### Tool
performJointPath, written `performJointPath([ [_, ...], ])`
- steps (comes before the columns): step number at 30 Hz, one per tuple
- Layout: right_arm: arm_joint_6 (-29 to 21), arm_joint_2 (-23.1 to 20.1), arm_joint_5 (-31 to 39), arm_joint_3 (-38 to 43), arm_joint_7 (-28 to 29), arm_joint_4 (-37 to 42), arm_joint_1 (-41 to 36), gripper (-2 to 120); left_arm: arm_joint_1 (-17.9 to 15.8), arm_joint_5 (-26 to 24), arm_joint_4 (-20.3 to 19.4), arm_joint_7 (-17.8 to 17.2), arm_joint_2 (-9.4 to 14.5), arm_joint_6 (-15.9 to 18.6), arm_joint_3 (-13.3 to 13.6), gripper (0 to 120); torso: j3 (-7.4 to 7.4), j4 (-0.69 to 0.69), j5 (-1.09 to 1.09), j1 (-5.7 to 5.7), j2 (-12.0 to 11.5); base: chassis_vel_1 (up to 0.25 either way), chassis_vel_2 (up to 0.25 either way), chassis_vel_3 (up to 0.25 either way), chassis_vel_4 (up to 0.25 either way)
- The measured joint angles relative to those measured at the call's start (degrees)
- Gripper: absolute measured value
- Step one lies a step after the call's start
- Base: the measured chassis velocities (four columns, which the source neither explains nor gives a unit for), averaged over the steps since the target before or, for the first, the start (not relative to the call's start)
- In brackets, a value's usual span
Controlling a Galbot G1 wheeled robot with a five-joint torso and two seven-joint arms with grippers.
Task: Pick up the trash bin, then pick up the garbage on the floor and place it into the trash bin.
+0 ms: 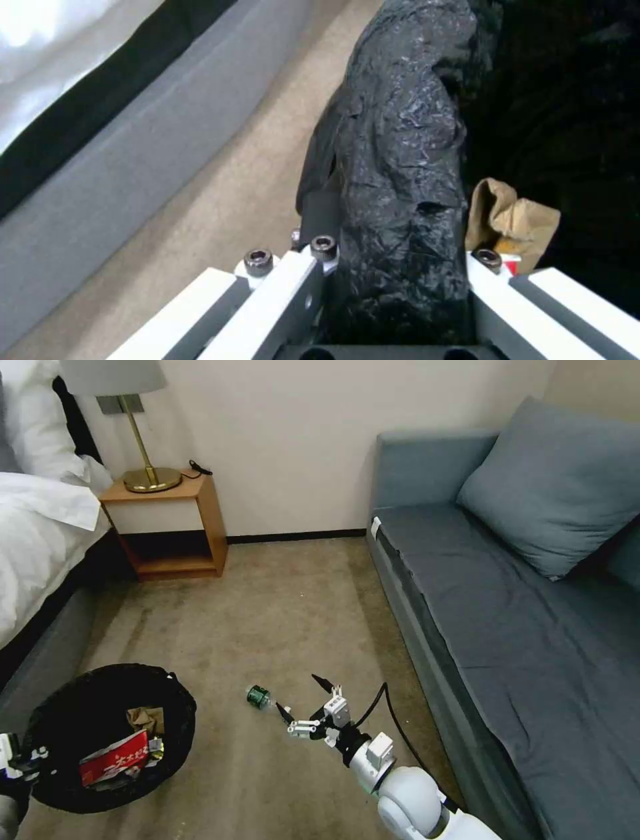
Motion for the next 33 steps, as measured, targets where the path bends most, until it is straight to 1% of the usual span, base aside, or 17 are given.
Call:
performJointPath([
  [10, -0.5, -0.7, -2.2, -3.3, 0.5, -2.6, 2.0, 100, -0.3, -0.1, 0.0, 0.0, 0.1, 0.0, 0.0, 2, 0.00, 0.00, -0.01, 0.00, 0.0, -0.148, 0.160, 0.150, -0.151],
  [17, -1.6, -1.5, -2.2, -5.4, 0.6, -4.4, 3.8, 100, -0.7, 0.0, 0.4, 0.0, 0.1, 0.0, 0.1, 2, 0.00, 0.00, 0.00, 0.00, 0.0, -0.132, 0.125, 0.129, -0.121],
  [19, -2.5, -1.6, -2.1, -5.9, 0.7, -4.7, 4.3, 100, -0.7, 0.0, 0.5, 0.0, 0.2, 0.0, 0.1, 2, 0.00, 0.00, -0.01, 0.00, 0.0, -0.153, 0.161, 0.175, -0.119],
  [23, -5.8, -2.1, -1.7, -8.5, 0.7, -5.9, 6.8, 100, -0.8, 0.1, 0.9, 0.0, 0.2, 0.0, 0.1, 2, 0.01, 0.00, -0.02, 0.00, 0.0, -0.161, 0.166, 0.171, -0.154],
  [24, -5.8, -2.1, -1.7, -8.5, 0.7, -5.9, 6.8, 100, -0.8, 0.1, 0.9, 0.0, 0.2, 0.0, 0.1, 2, 0.01, 0.00, -0.02, 0.00, 0.0, -0.169, 0.170, 0.172, -0.170],
  [27, -11.3, -2.7, 1.1, -12.1, 0.3, -6.8, 10.3, 100, -0.8, 0.2, 1.1, 0.0, 0.3, 0.0, -0.1, 2, 0.01, -0.01, -0.01, 0.00, 0.0, -0.162, 0.170, 0.171, -0.184],
  [28, -14.2, -2.7, 3.4, -13.4, 0.3, -7.3, 12.0, 100, -0.7, 0.2, 1.1, 0.1, 0.3, 0.0, -0.2, 2, 0.01, -0.01, -0.01, 0.01, 0.0, -0.148, 0.141, 0.140, -0.137],
  [29, -14.2, -2.7, 3.4, -13.4, 0.3, -7.3, 12.0, 100, -0.7, 0.2, 1.1, 0.1, 0.3, 0.0, -0.2, 2, 0.01, -0.01, -0.01, 0.01, 0.0, -0.148, 0.141, 0.140, -0.137],
  [31, -18.9, -2.3, 8.9, -15.9, 0.7, -8.4, 15.1, 100, -0.7, 0.3, 1.2, 0.1, 0.3, -0.1, -0.4, 2, 0.02, -0.01, -0.01, 0.00, 0.0, -0.098, 0.106, 0.113, -0.126],
  [33, -22.5, -1.4, 13.8, -20.4, 0.8, -11.0, 19.7, 100, -0.5, 0.7, 1.4, 0.1, 0.3, -0.2, -0.7, 2, 0.02, -0.02, -0.01, 0.01, 0.0, -0.036, 0.036, 0.018, -0.034],
])
